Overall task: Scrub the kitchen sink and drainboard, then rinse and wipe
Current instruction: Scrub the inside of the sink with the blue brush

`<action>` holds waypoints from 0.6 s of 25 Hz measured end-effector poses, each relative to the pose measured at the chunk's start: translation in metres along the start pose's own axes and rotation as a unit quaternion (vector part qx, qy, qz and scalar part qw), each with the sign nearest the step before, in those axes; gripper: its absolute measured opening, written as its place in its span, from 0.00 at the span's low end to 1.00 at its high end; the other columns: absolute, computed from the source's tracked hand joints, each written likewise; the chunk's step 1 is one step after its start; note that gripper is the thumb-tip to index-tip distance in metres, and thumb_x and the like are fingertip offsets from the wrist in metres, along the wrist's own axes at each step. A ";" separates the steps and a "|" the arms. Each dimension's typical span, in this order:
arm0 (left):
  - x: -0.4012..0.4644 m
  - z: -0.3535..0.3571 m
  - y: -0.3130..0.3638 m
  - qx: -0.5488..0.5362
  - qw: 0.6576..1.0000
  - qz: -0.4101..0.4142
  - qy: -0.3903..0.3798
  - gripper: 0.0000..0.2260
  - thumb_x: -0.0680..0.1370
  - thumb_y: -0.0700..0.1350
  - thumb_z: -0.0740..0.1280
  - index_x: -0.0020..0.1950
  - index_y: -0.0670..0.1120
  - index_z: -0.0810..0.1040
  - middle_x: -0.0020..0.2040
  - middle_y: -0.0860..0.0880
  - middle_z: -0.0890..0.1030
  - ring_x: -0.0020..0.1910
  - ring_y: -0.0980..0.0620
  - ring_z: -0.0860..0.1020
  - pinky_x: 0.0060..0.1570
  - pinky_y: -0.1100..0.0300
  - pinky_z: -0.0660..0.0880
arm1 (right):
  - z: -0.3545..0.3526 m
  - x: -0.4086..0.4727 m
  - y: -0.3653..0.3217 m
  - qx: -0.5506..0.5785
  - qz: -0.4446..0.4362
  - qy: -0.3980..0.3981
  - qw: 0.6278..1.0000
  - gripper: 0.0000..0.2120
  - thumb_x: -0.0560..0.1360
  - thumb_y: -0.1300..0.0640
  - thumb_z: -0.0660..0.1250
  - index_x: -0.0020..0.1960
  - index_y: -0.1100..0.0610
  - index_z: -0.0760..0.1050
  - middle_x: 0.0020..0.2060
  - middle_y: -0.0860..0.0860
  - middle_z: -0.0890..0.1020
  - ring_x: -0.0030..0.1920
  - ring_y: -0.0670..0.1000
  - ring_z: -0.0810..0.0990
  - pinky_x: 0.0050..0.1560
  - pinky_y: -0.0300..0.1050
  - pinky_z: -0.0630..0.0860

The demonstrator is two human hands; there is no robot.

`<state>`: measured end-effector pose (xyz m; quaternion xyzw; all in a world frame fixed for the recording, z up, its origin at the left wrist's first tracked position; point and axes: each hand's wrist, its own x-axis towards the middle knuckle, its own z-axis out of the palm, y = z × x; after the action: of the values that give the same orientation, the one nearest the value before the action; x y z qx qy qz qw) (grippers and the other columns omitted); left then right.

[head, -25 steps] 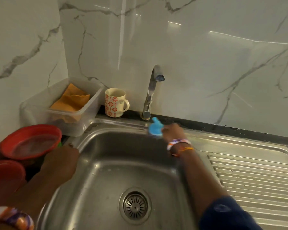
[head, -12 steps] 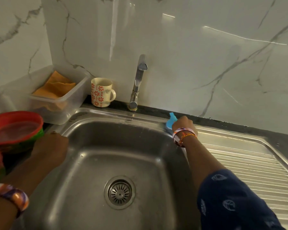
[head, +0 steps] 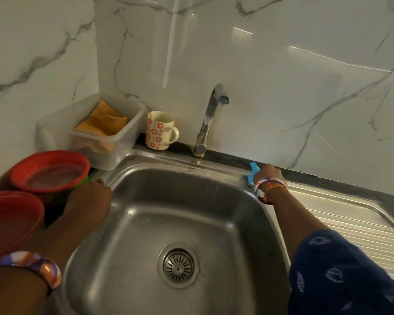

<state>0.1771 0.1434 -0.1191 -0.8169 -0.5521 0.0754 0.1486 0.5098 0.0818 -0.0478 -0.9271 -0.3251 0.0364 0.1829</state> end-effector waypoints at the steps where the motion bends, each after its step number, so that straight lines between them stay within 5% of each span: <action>1: 0.001 0.001 -0.001 -0.005 1.000 -0.007 0.000 0.11 0.79 0.42 0.59 0.61 0.48 0.74 0.61 0.50 0.76 0.57 0.53 0.78 0.50 0.63 0.75 | 0.006 -0.008 -0.016 0.026 -0.005 -0.015 1.000 0.16 0.79 0.58 0.61 0.62 0.67 0.72 0.58 0.62 0.78 0.58 0.61 0.77 0.57 0.49 0.73; 6: 0.004 0.012 -0.006 -0.007 1.000 0.000 -0.008 0.11 0.79 0.40 0.58 0.60 0.46 0.75 0.61 0.49 0.77 0.58 0.51 0.77 0.54 0.60 0.74 | 0.075 -0.084 -0.127 0.033 -0.163 -0.059 0.984 0.14 0.80 0.57 0.59 0.63 0.61 0.73 0.58 0.58 0.79 0.58 0.57 0.78 0.54 0.48 0.75; 10: 0.004 0.021 -0.007 -0.054 0.998 0.007 0.040 0.14 0.79 0.43 0.59 0.64 0.48 0.72 0.63 0.50 0.75 0.60 0.52 0.76 0.55 0.61 0.73 | 0.110 -0.098 -0.195 0.157 -0.210 -0.169 0.950 0.15 0.80 0.57 0.58 0.64 0.62 0.72 0.60 0.58 0.77 0.61 0.58 0.76 0.57 0.49 0.73; 15: 0.011 0.033 -0.012 -0.015 0.999 0.019 0.025 0.13 0.79 0.44 0.59 0.63 0.51 0.72 0.59 0.51 0.78 0.59 0.54 0.77 0.54 0.62 0.73 | 0.101 -0.053 -0.133 0.109 -0.239 -0.124 0.957 0.16 0.79 0.53 0.57 0.62 0.56 0.76 0.56 0.57 0.80 0.57 0.58 0.79 0.52 0.47 0.73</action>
<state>0.1614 0.1631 -0.1458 -0.8308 -0.5341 0.0495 0.1488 0.3702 0.1771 -0.0962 -0.7851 -0.5515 0.1410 0.2442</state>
